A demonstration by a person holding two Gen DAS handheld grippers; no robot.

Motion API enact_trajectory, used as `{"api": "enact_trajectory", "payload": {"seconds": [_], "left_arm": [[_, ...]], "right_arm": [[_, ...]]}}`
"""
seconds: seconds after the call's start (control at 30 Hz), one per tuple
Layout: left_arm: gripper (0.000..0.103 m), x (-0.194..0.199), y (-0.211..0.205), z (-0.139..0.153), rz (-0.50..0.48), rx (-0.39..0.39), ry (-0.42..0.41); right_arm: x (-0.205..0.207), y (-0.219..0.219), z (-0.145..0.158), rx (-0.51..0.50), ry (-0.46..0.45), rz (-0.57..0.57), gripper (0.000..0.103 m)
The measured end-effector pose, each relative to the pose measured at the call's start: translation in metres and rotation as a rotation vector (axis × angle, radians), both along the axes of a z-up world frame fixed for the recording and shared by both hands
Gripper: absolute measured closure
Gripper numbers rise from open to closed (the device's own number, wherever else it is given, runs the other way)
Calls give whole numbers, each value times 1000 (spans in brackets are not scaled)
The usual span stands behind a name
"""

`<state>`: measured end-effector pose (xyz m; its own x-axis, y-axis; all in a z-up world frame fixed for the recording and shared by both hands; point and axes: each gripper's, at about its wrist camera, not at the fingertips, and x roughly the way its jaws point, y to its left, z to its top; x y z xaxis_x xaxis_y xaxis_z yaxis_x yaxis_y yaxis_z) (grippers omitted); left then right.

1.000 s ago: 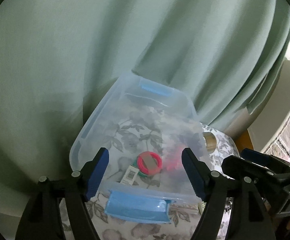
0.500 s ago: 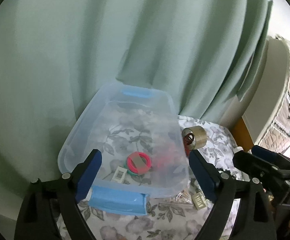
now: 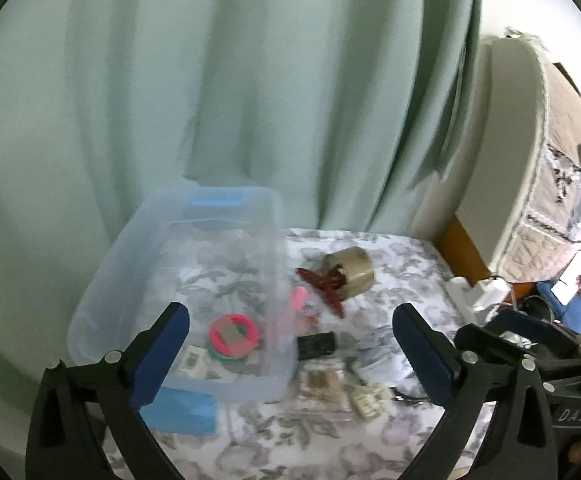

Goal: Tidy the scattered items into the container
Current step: 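Move both open tools back from the clear box toward the remaining items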

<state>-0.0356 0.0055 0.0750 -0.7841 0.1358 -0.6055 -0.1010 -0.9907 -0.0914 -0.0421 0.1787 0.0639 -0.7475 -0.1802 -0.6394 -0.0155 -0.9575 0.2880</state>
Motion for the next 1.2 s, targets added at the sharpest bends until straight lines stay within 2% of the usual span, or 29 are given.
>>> {"api": "enact_trajectory", "payload": {"seconds": [0.13, 0.27, 0.4, 0.57, 0.83, 1.0, 1.2], "left_arm": [[0, -1, 17, -4, -25, -6, -8], [0, 1, 34, -10, -68, -19, -12], [0, 0, 47, -20, -114, -5, -53], [0, -1, 64, -31, -152, -30, -91], [0, -6, 84, -55, -216, -9, -179], [0, -11, 92, -70, -220, -34, -241], [0, -17, 95, -87, -206, -84, -282]], "right_arm": [[10, 17, -5, -21, 15, -13, 0], [20, 28, -11, 9, 28, -29, 0], [30, 38, -17, 16, 27, -22, 0], [40, 47, -30, 12, 24, -27, 0], [50, 63, -60, -42, -61, -32, 0], [54, 70, -73, -28, -91, -59, 0], [50, 84, -91, -81, -137, -111, 2]]}}
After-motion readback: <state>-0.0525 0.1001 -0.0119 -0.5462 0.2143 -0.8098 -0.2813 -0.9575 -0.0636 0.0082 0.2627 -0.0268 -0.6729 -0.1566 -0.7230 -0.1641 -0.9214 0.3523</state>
